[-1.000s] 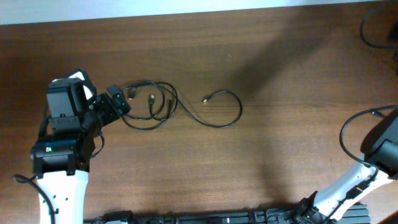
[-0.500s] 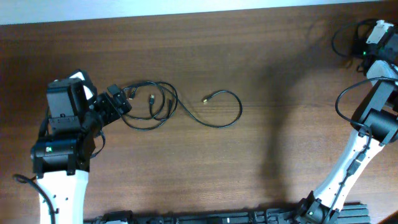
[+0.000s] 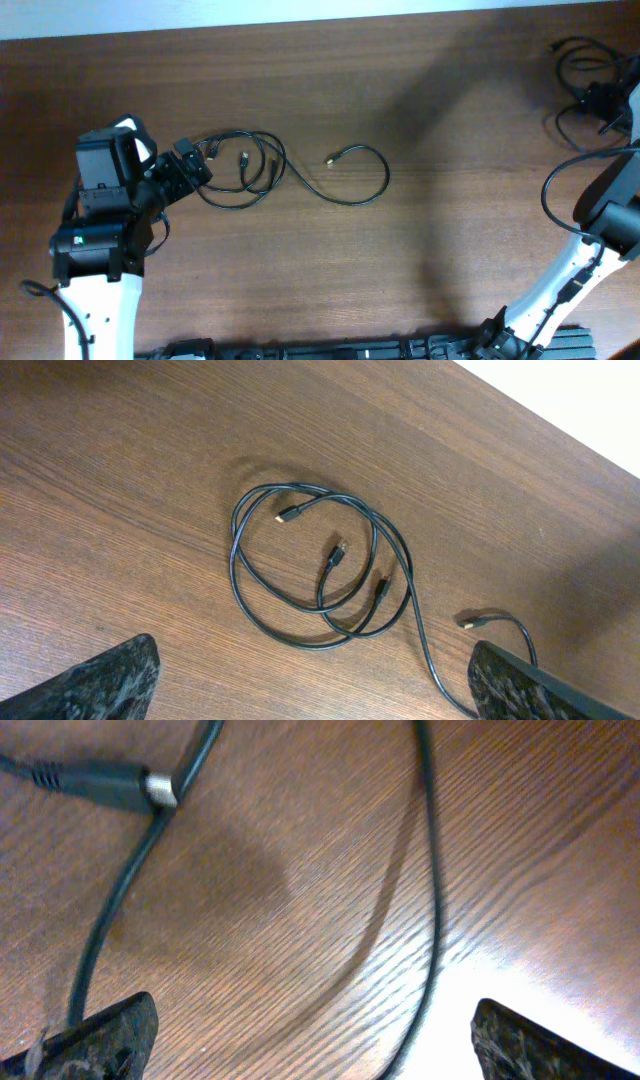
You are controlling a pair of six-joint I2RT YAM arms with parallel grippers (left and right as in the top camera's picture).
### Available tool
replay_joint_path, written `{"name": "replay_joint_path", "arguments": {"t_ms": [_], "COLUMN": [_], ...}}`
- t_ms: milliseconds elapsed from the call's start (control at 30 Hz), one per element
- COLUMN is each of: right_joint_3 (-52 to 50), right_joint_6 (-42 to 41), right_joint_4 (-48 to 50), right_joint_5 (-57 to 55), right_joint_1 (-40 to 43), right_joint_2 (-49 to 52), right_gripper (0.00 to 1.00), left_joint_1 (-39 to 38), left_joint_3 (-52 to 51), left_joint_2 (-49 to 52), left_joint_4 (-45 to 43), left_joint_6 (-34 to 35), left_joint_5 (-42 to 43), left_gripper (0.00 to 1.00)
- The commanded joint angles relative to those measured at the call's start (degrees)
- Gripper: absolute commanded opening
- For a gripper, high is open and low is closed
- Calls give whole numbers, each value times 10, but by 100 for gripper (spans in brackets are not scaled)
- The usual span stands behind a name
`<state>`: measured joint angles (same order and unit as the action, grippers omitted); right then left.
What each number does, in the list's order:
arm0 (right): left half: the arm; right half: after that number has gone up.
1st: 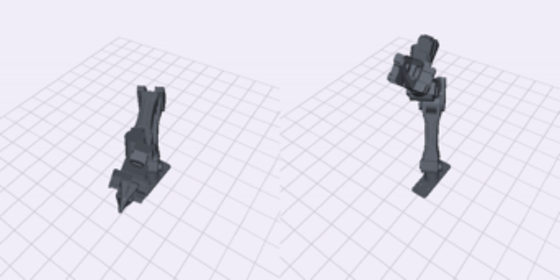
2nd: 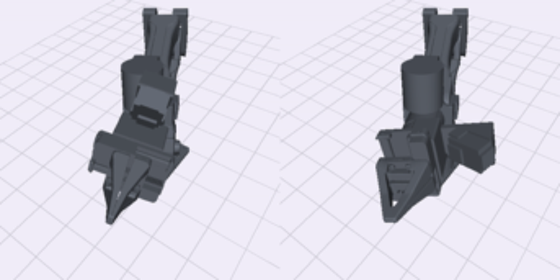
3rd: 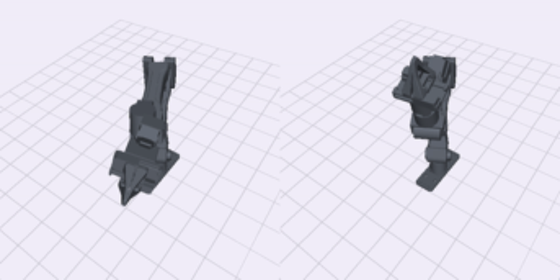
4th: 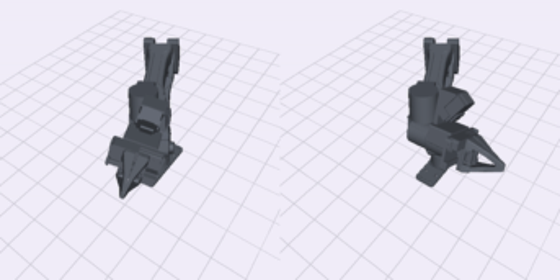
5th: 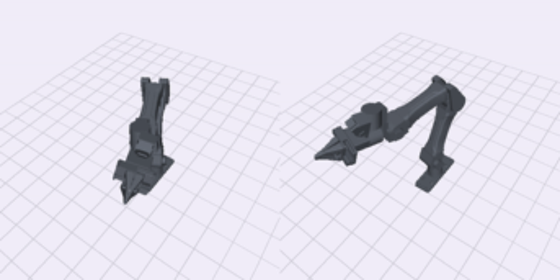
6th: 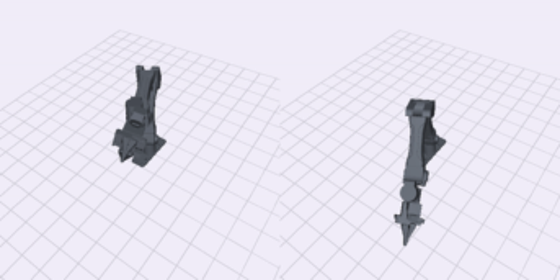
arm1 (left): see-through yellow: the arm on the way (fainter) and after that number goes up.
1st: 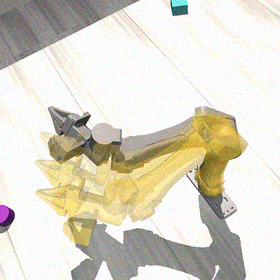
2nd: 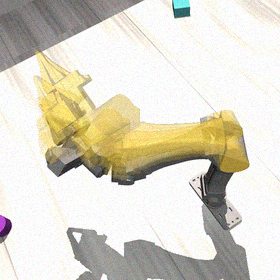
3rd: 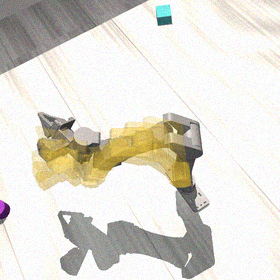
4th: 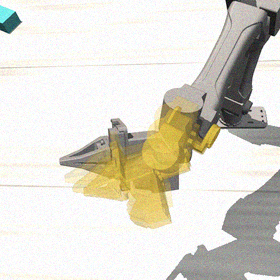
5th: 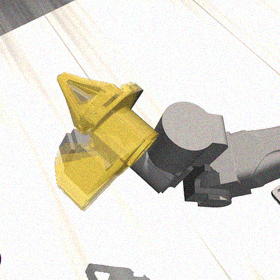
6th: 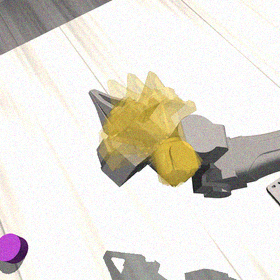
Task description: Untangle cables
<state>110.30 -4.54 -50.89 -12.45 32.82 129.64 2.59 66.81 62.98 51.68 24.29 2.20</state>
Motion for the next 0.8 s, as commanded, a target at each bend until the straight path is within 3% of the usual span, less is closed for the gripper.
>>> {"name": "replay_joint_path", "arguments": {"t_ms": [0,33,133,167,233,300,533,667,767], "right_joint_3": [-1,-1,-1,-1,-3,-3,-3,-3,-4], "right_joint_6": [-20,-19,11,11,11,11,11,13,13], "right_joint_4": [-13,-22,-63,-80,-106,-106,-112,-113,-116], "right_joint_5": [32,36,271,301,360,406,403,349,345], "right_joint_1": [-5,-10,-30,-41,-96,-208,-457,-524,-528], "right_joint_2": [-30,-48,-134,-136,-136,-136,-136,-136,-136], "right_gripper": [99,99,99,99,99,99,99,98,99], "left_joint_1": [-2,-2,-2,-2,-2,-2,-2,-2,-2], "left_joint_3": [0,0,0,0,0,0,0,0,0], "left_joint_2": [-5,-5,-5,-5,-5,-5,-5,-5,-5], "left_joint_4": [1,1,1,1,1,1,1,1,1], "left_joint_6": [5,5,5,5,5,5,5,5,5], "left_joint_5": [4,4,4,4,4,4,4,4,4], "left_gripper": [99,99,99,99,99,99,99,99,99]}}
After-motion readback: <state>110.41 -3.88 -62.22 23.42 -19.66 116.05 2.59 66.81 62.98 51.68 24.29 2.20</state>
